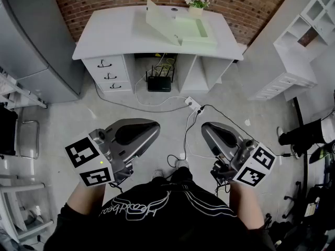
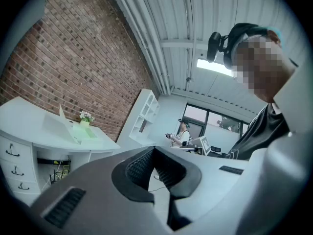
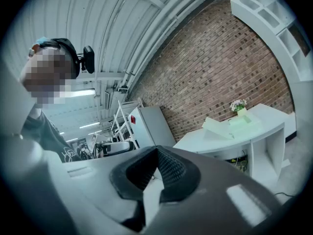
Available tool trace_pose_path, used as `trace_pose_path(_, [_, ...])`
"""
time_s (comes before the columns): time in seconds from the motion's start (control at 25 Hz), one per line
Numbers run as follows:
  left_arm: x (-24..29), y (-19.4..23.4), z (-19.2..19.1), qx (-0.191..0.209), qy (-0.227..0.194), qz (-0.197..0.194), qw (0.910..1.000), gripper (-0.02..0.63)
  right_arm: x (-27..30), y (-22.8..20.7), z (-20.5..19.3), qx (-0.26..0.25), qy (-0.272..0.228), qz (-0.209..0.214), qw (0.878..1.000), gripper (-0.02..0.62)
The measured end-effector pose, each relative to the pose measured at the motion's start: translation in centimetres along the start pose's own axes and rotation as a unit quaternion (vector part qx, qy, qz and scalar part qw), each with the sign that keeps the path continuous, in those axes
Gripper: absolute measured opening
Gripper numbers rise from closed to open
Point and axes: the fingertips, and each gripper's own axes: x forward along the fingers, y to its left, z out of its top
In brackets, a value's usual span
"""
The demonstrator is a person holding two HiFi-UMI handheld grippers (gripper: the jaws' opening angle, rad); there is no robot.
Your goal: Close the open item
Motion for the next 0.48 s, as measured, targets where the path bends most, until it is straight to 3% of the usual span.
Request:
trace_pose_path(0.16, [-0.5, -0.1, -0.7, 0.012, 0.002, 0.012, 0.9999, 0.002, 0.3, 1.0, -0.3, -0.020, 0.003, 0.007, 1.000, 0.002])
trace_pose_path(0.48, [-2.6, -0.7, -1.0, 0.001, -0.002, 0.002, 1.0000, 0.002, 0.4, 1.0, -1.4, 0.017, 0.007, -0.013, 1.000, 0.003])
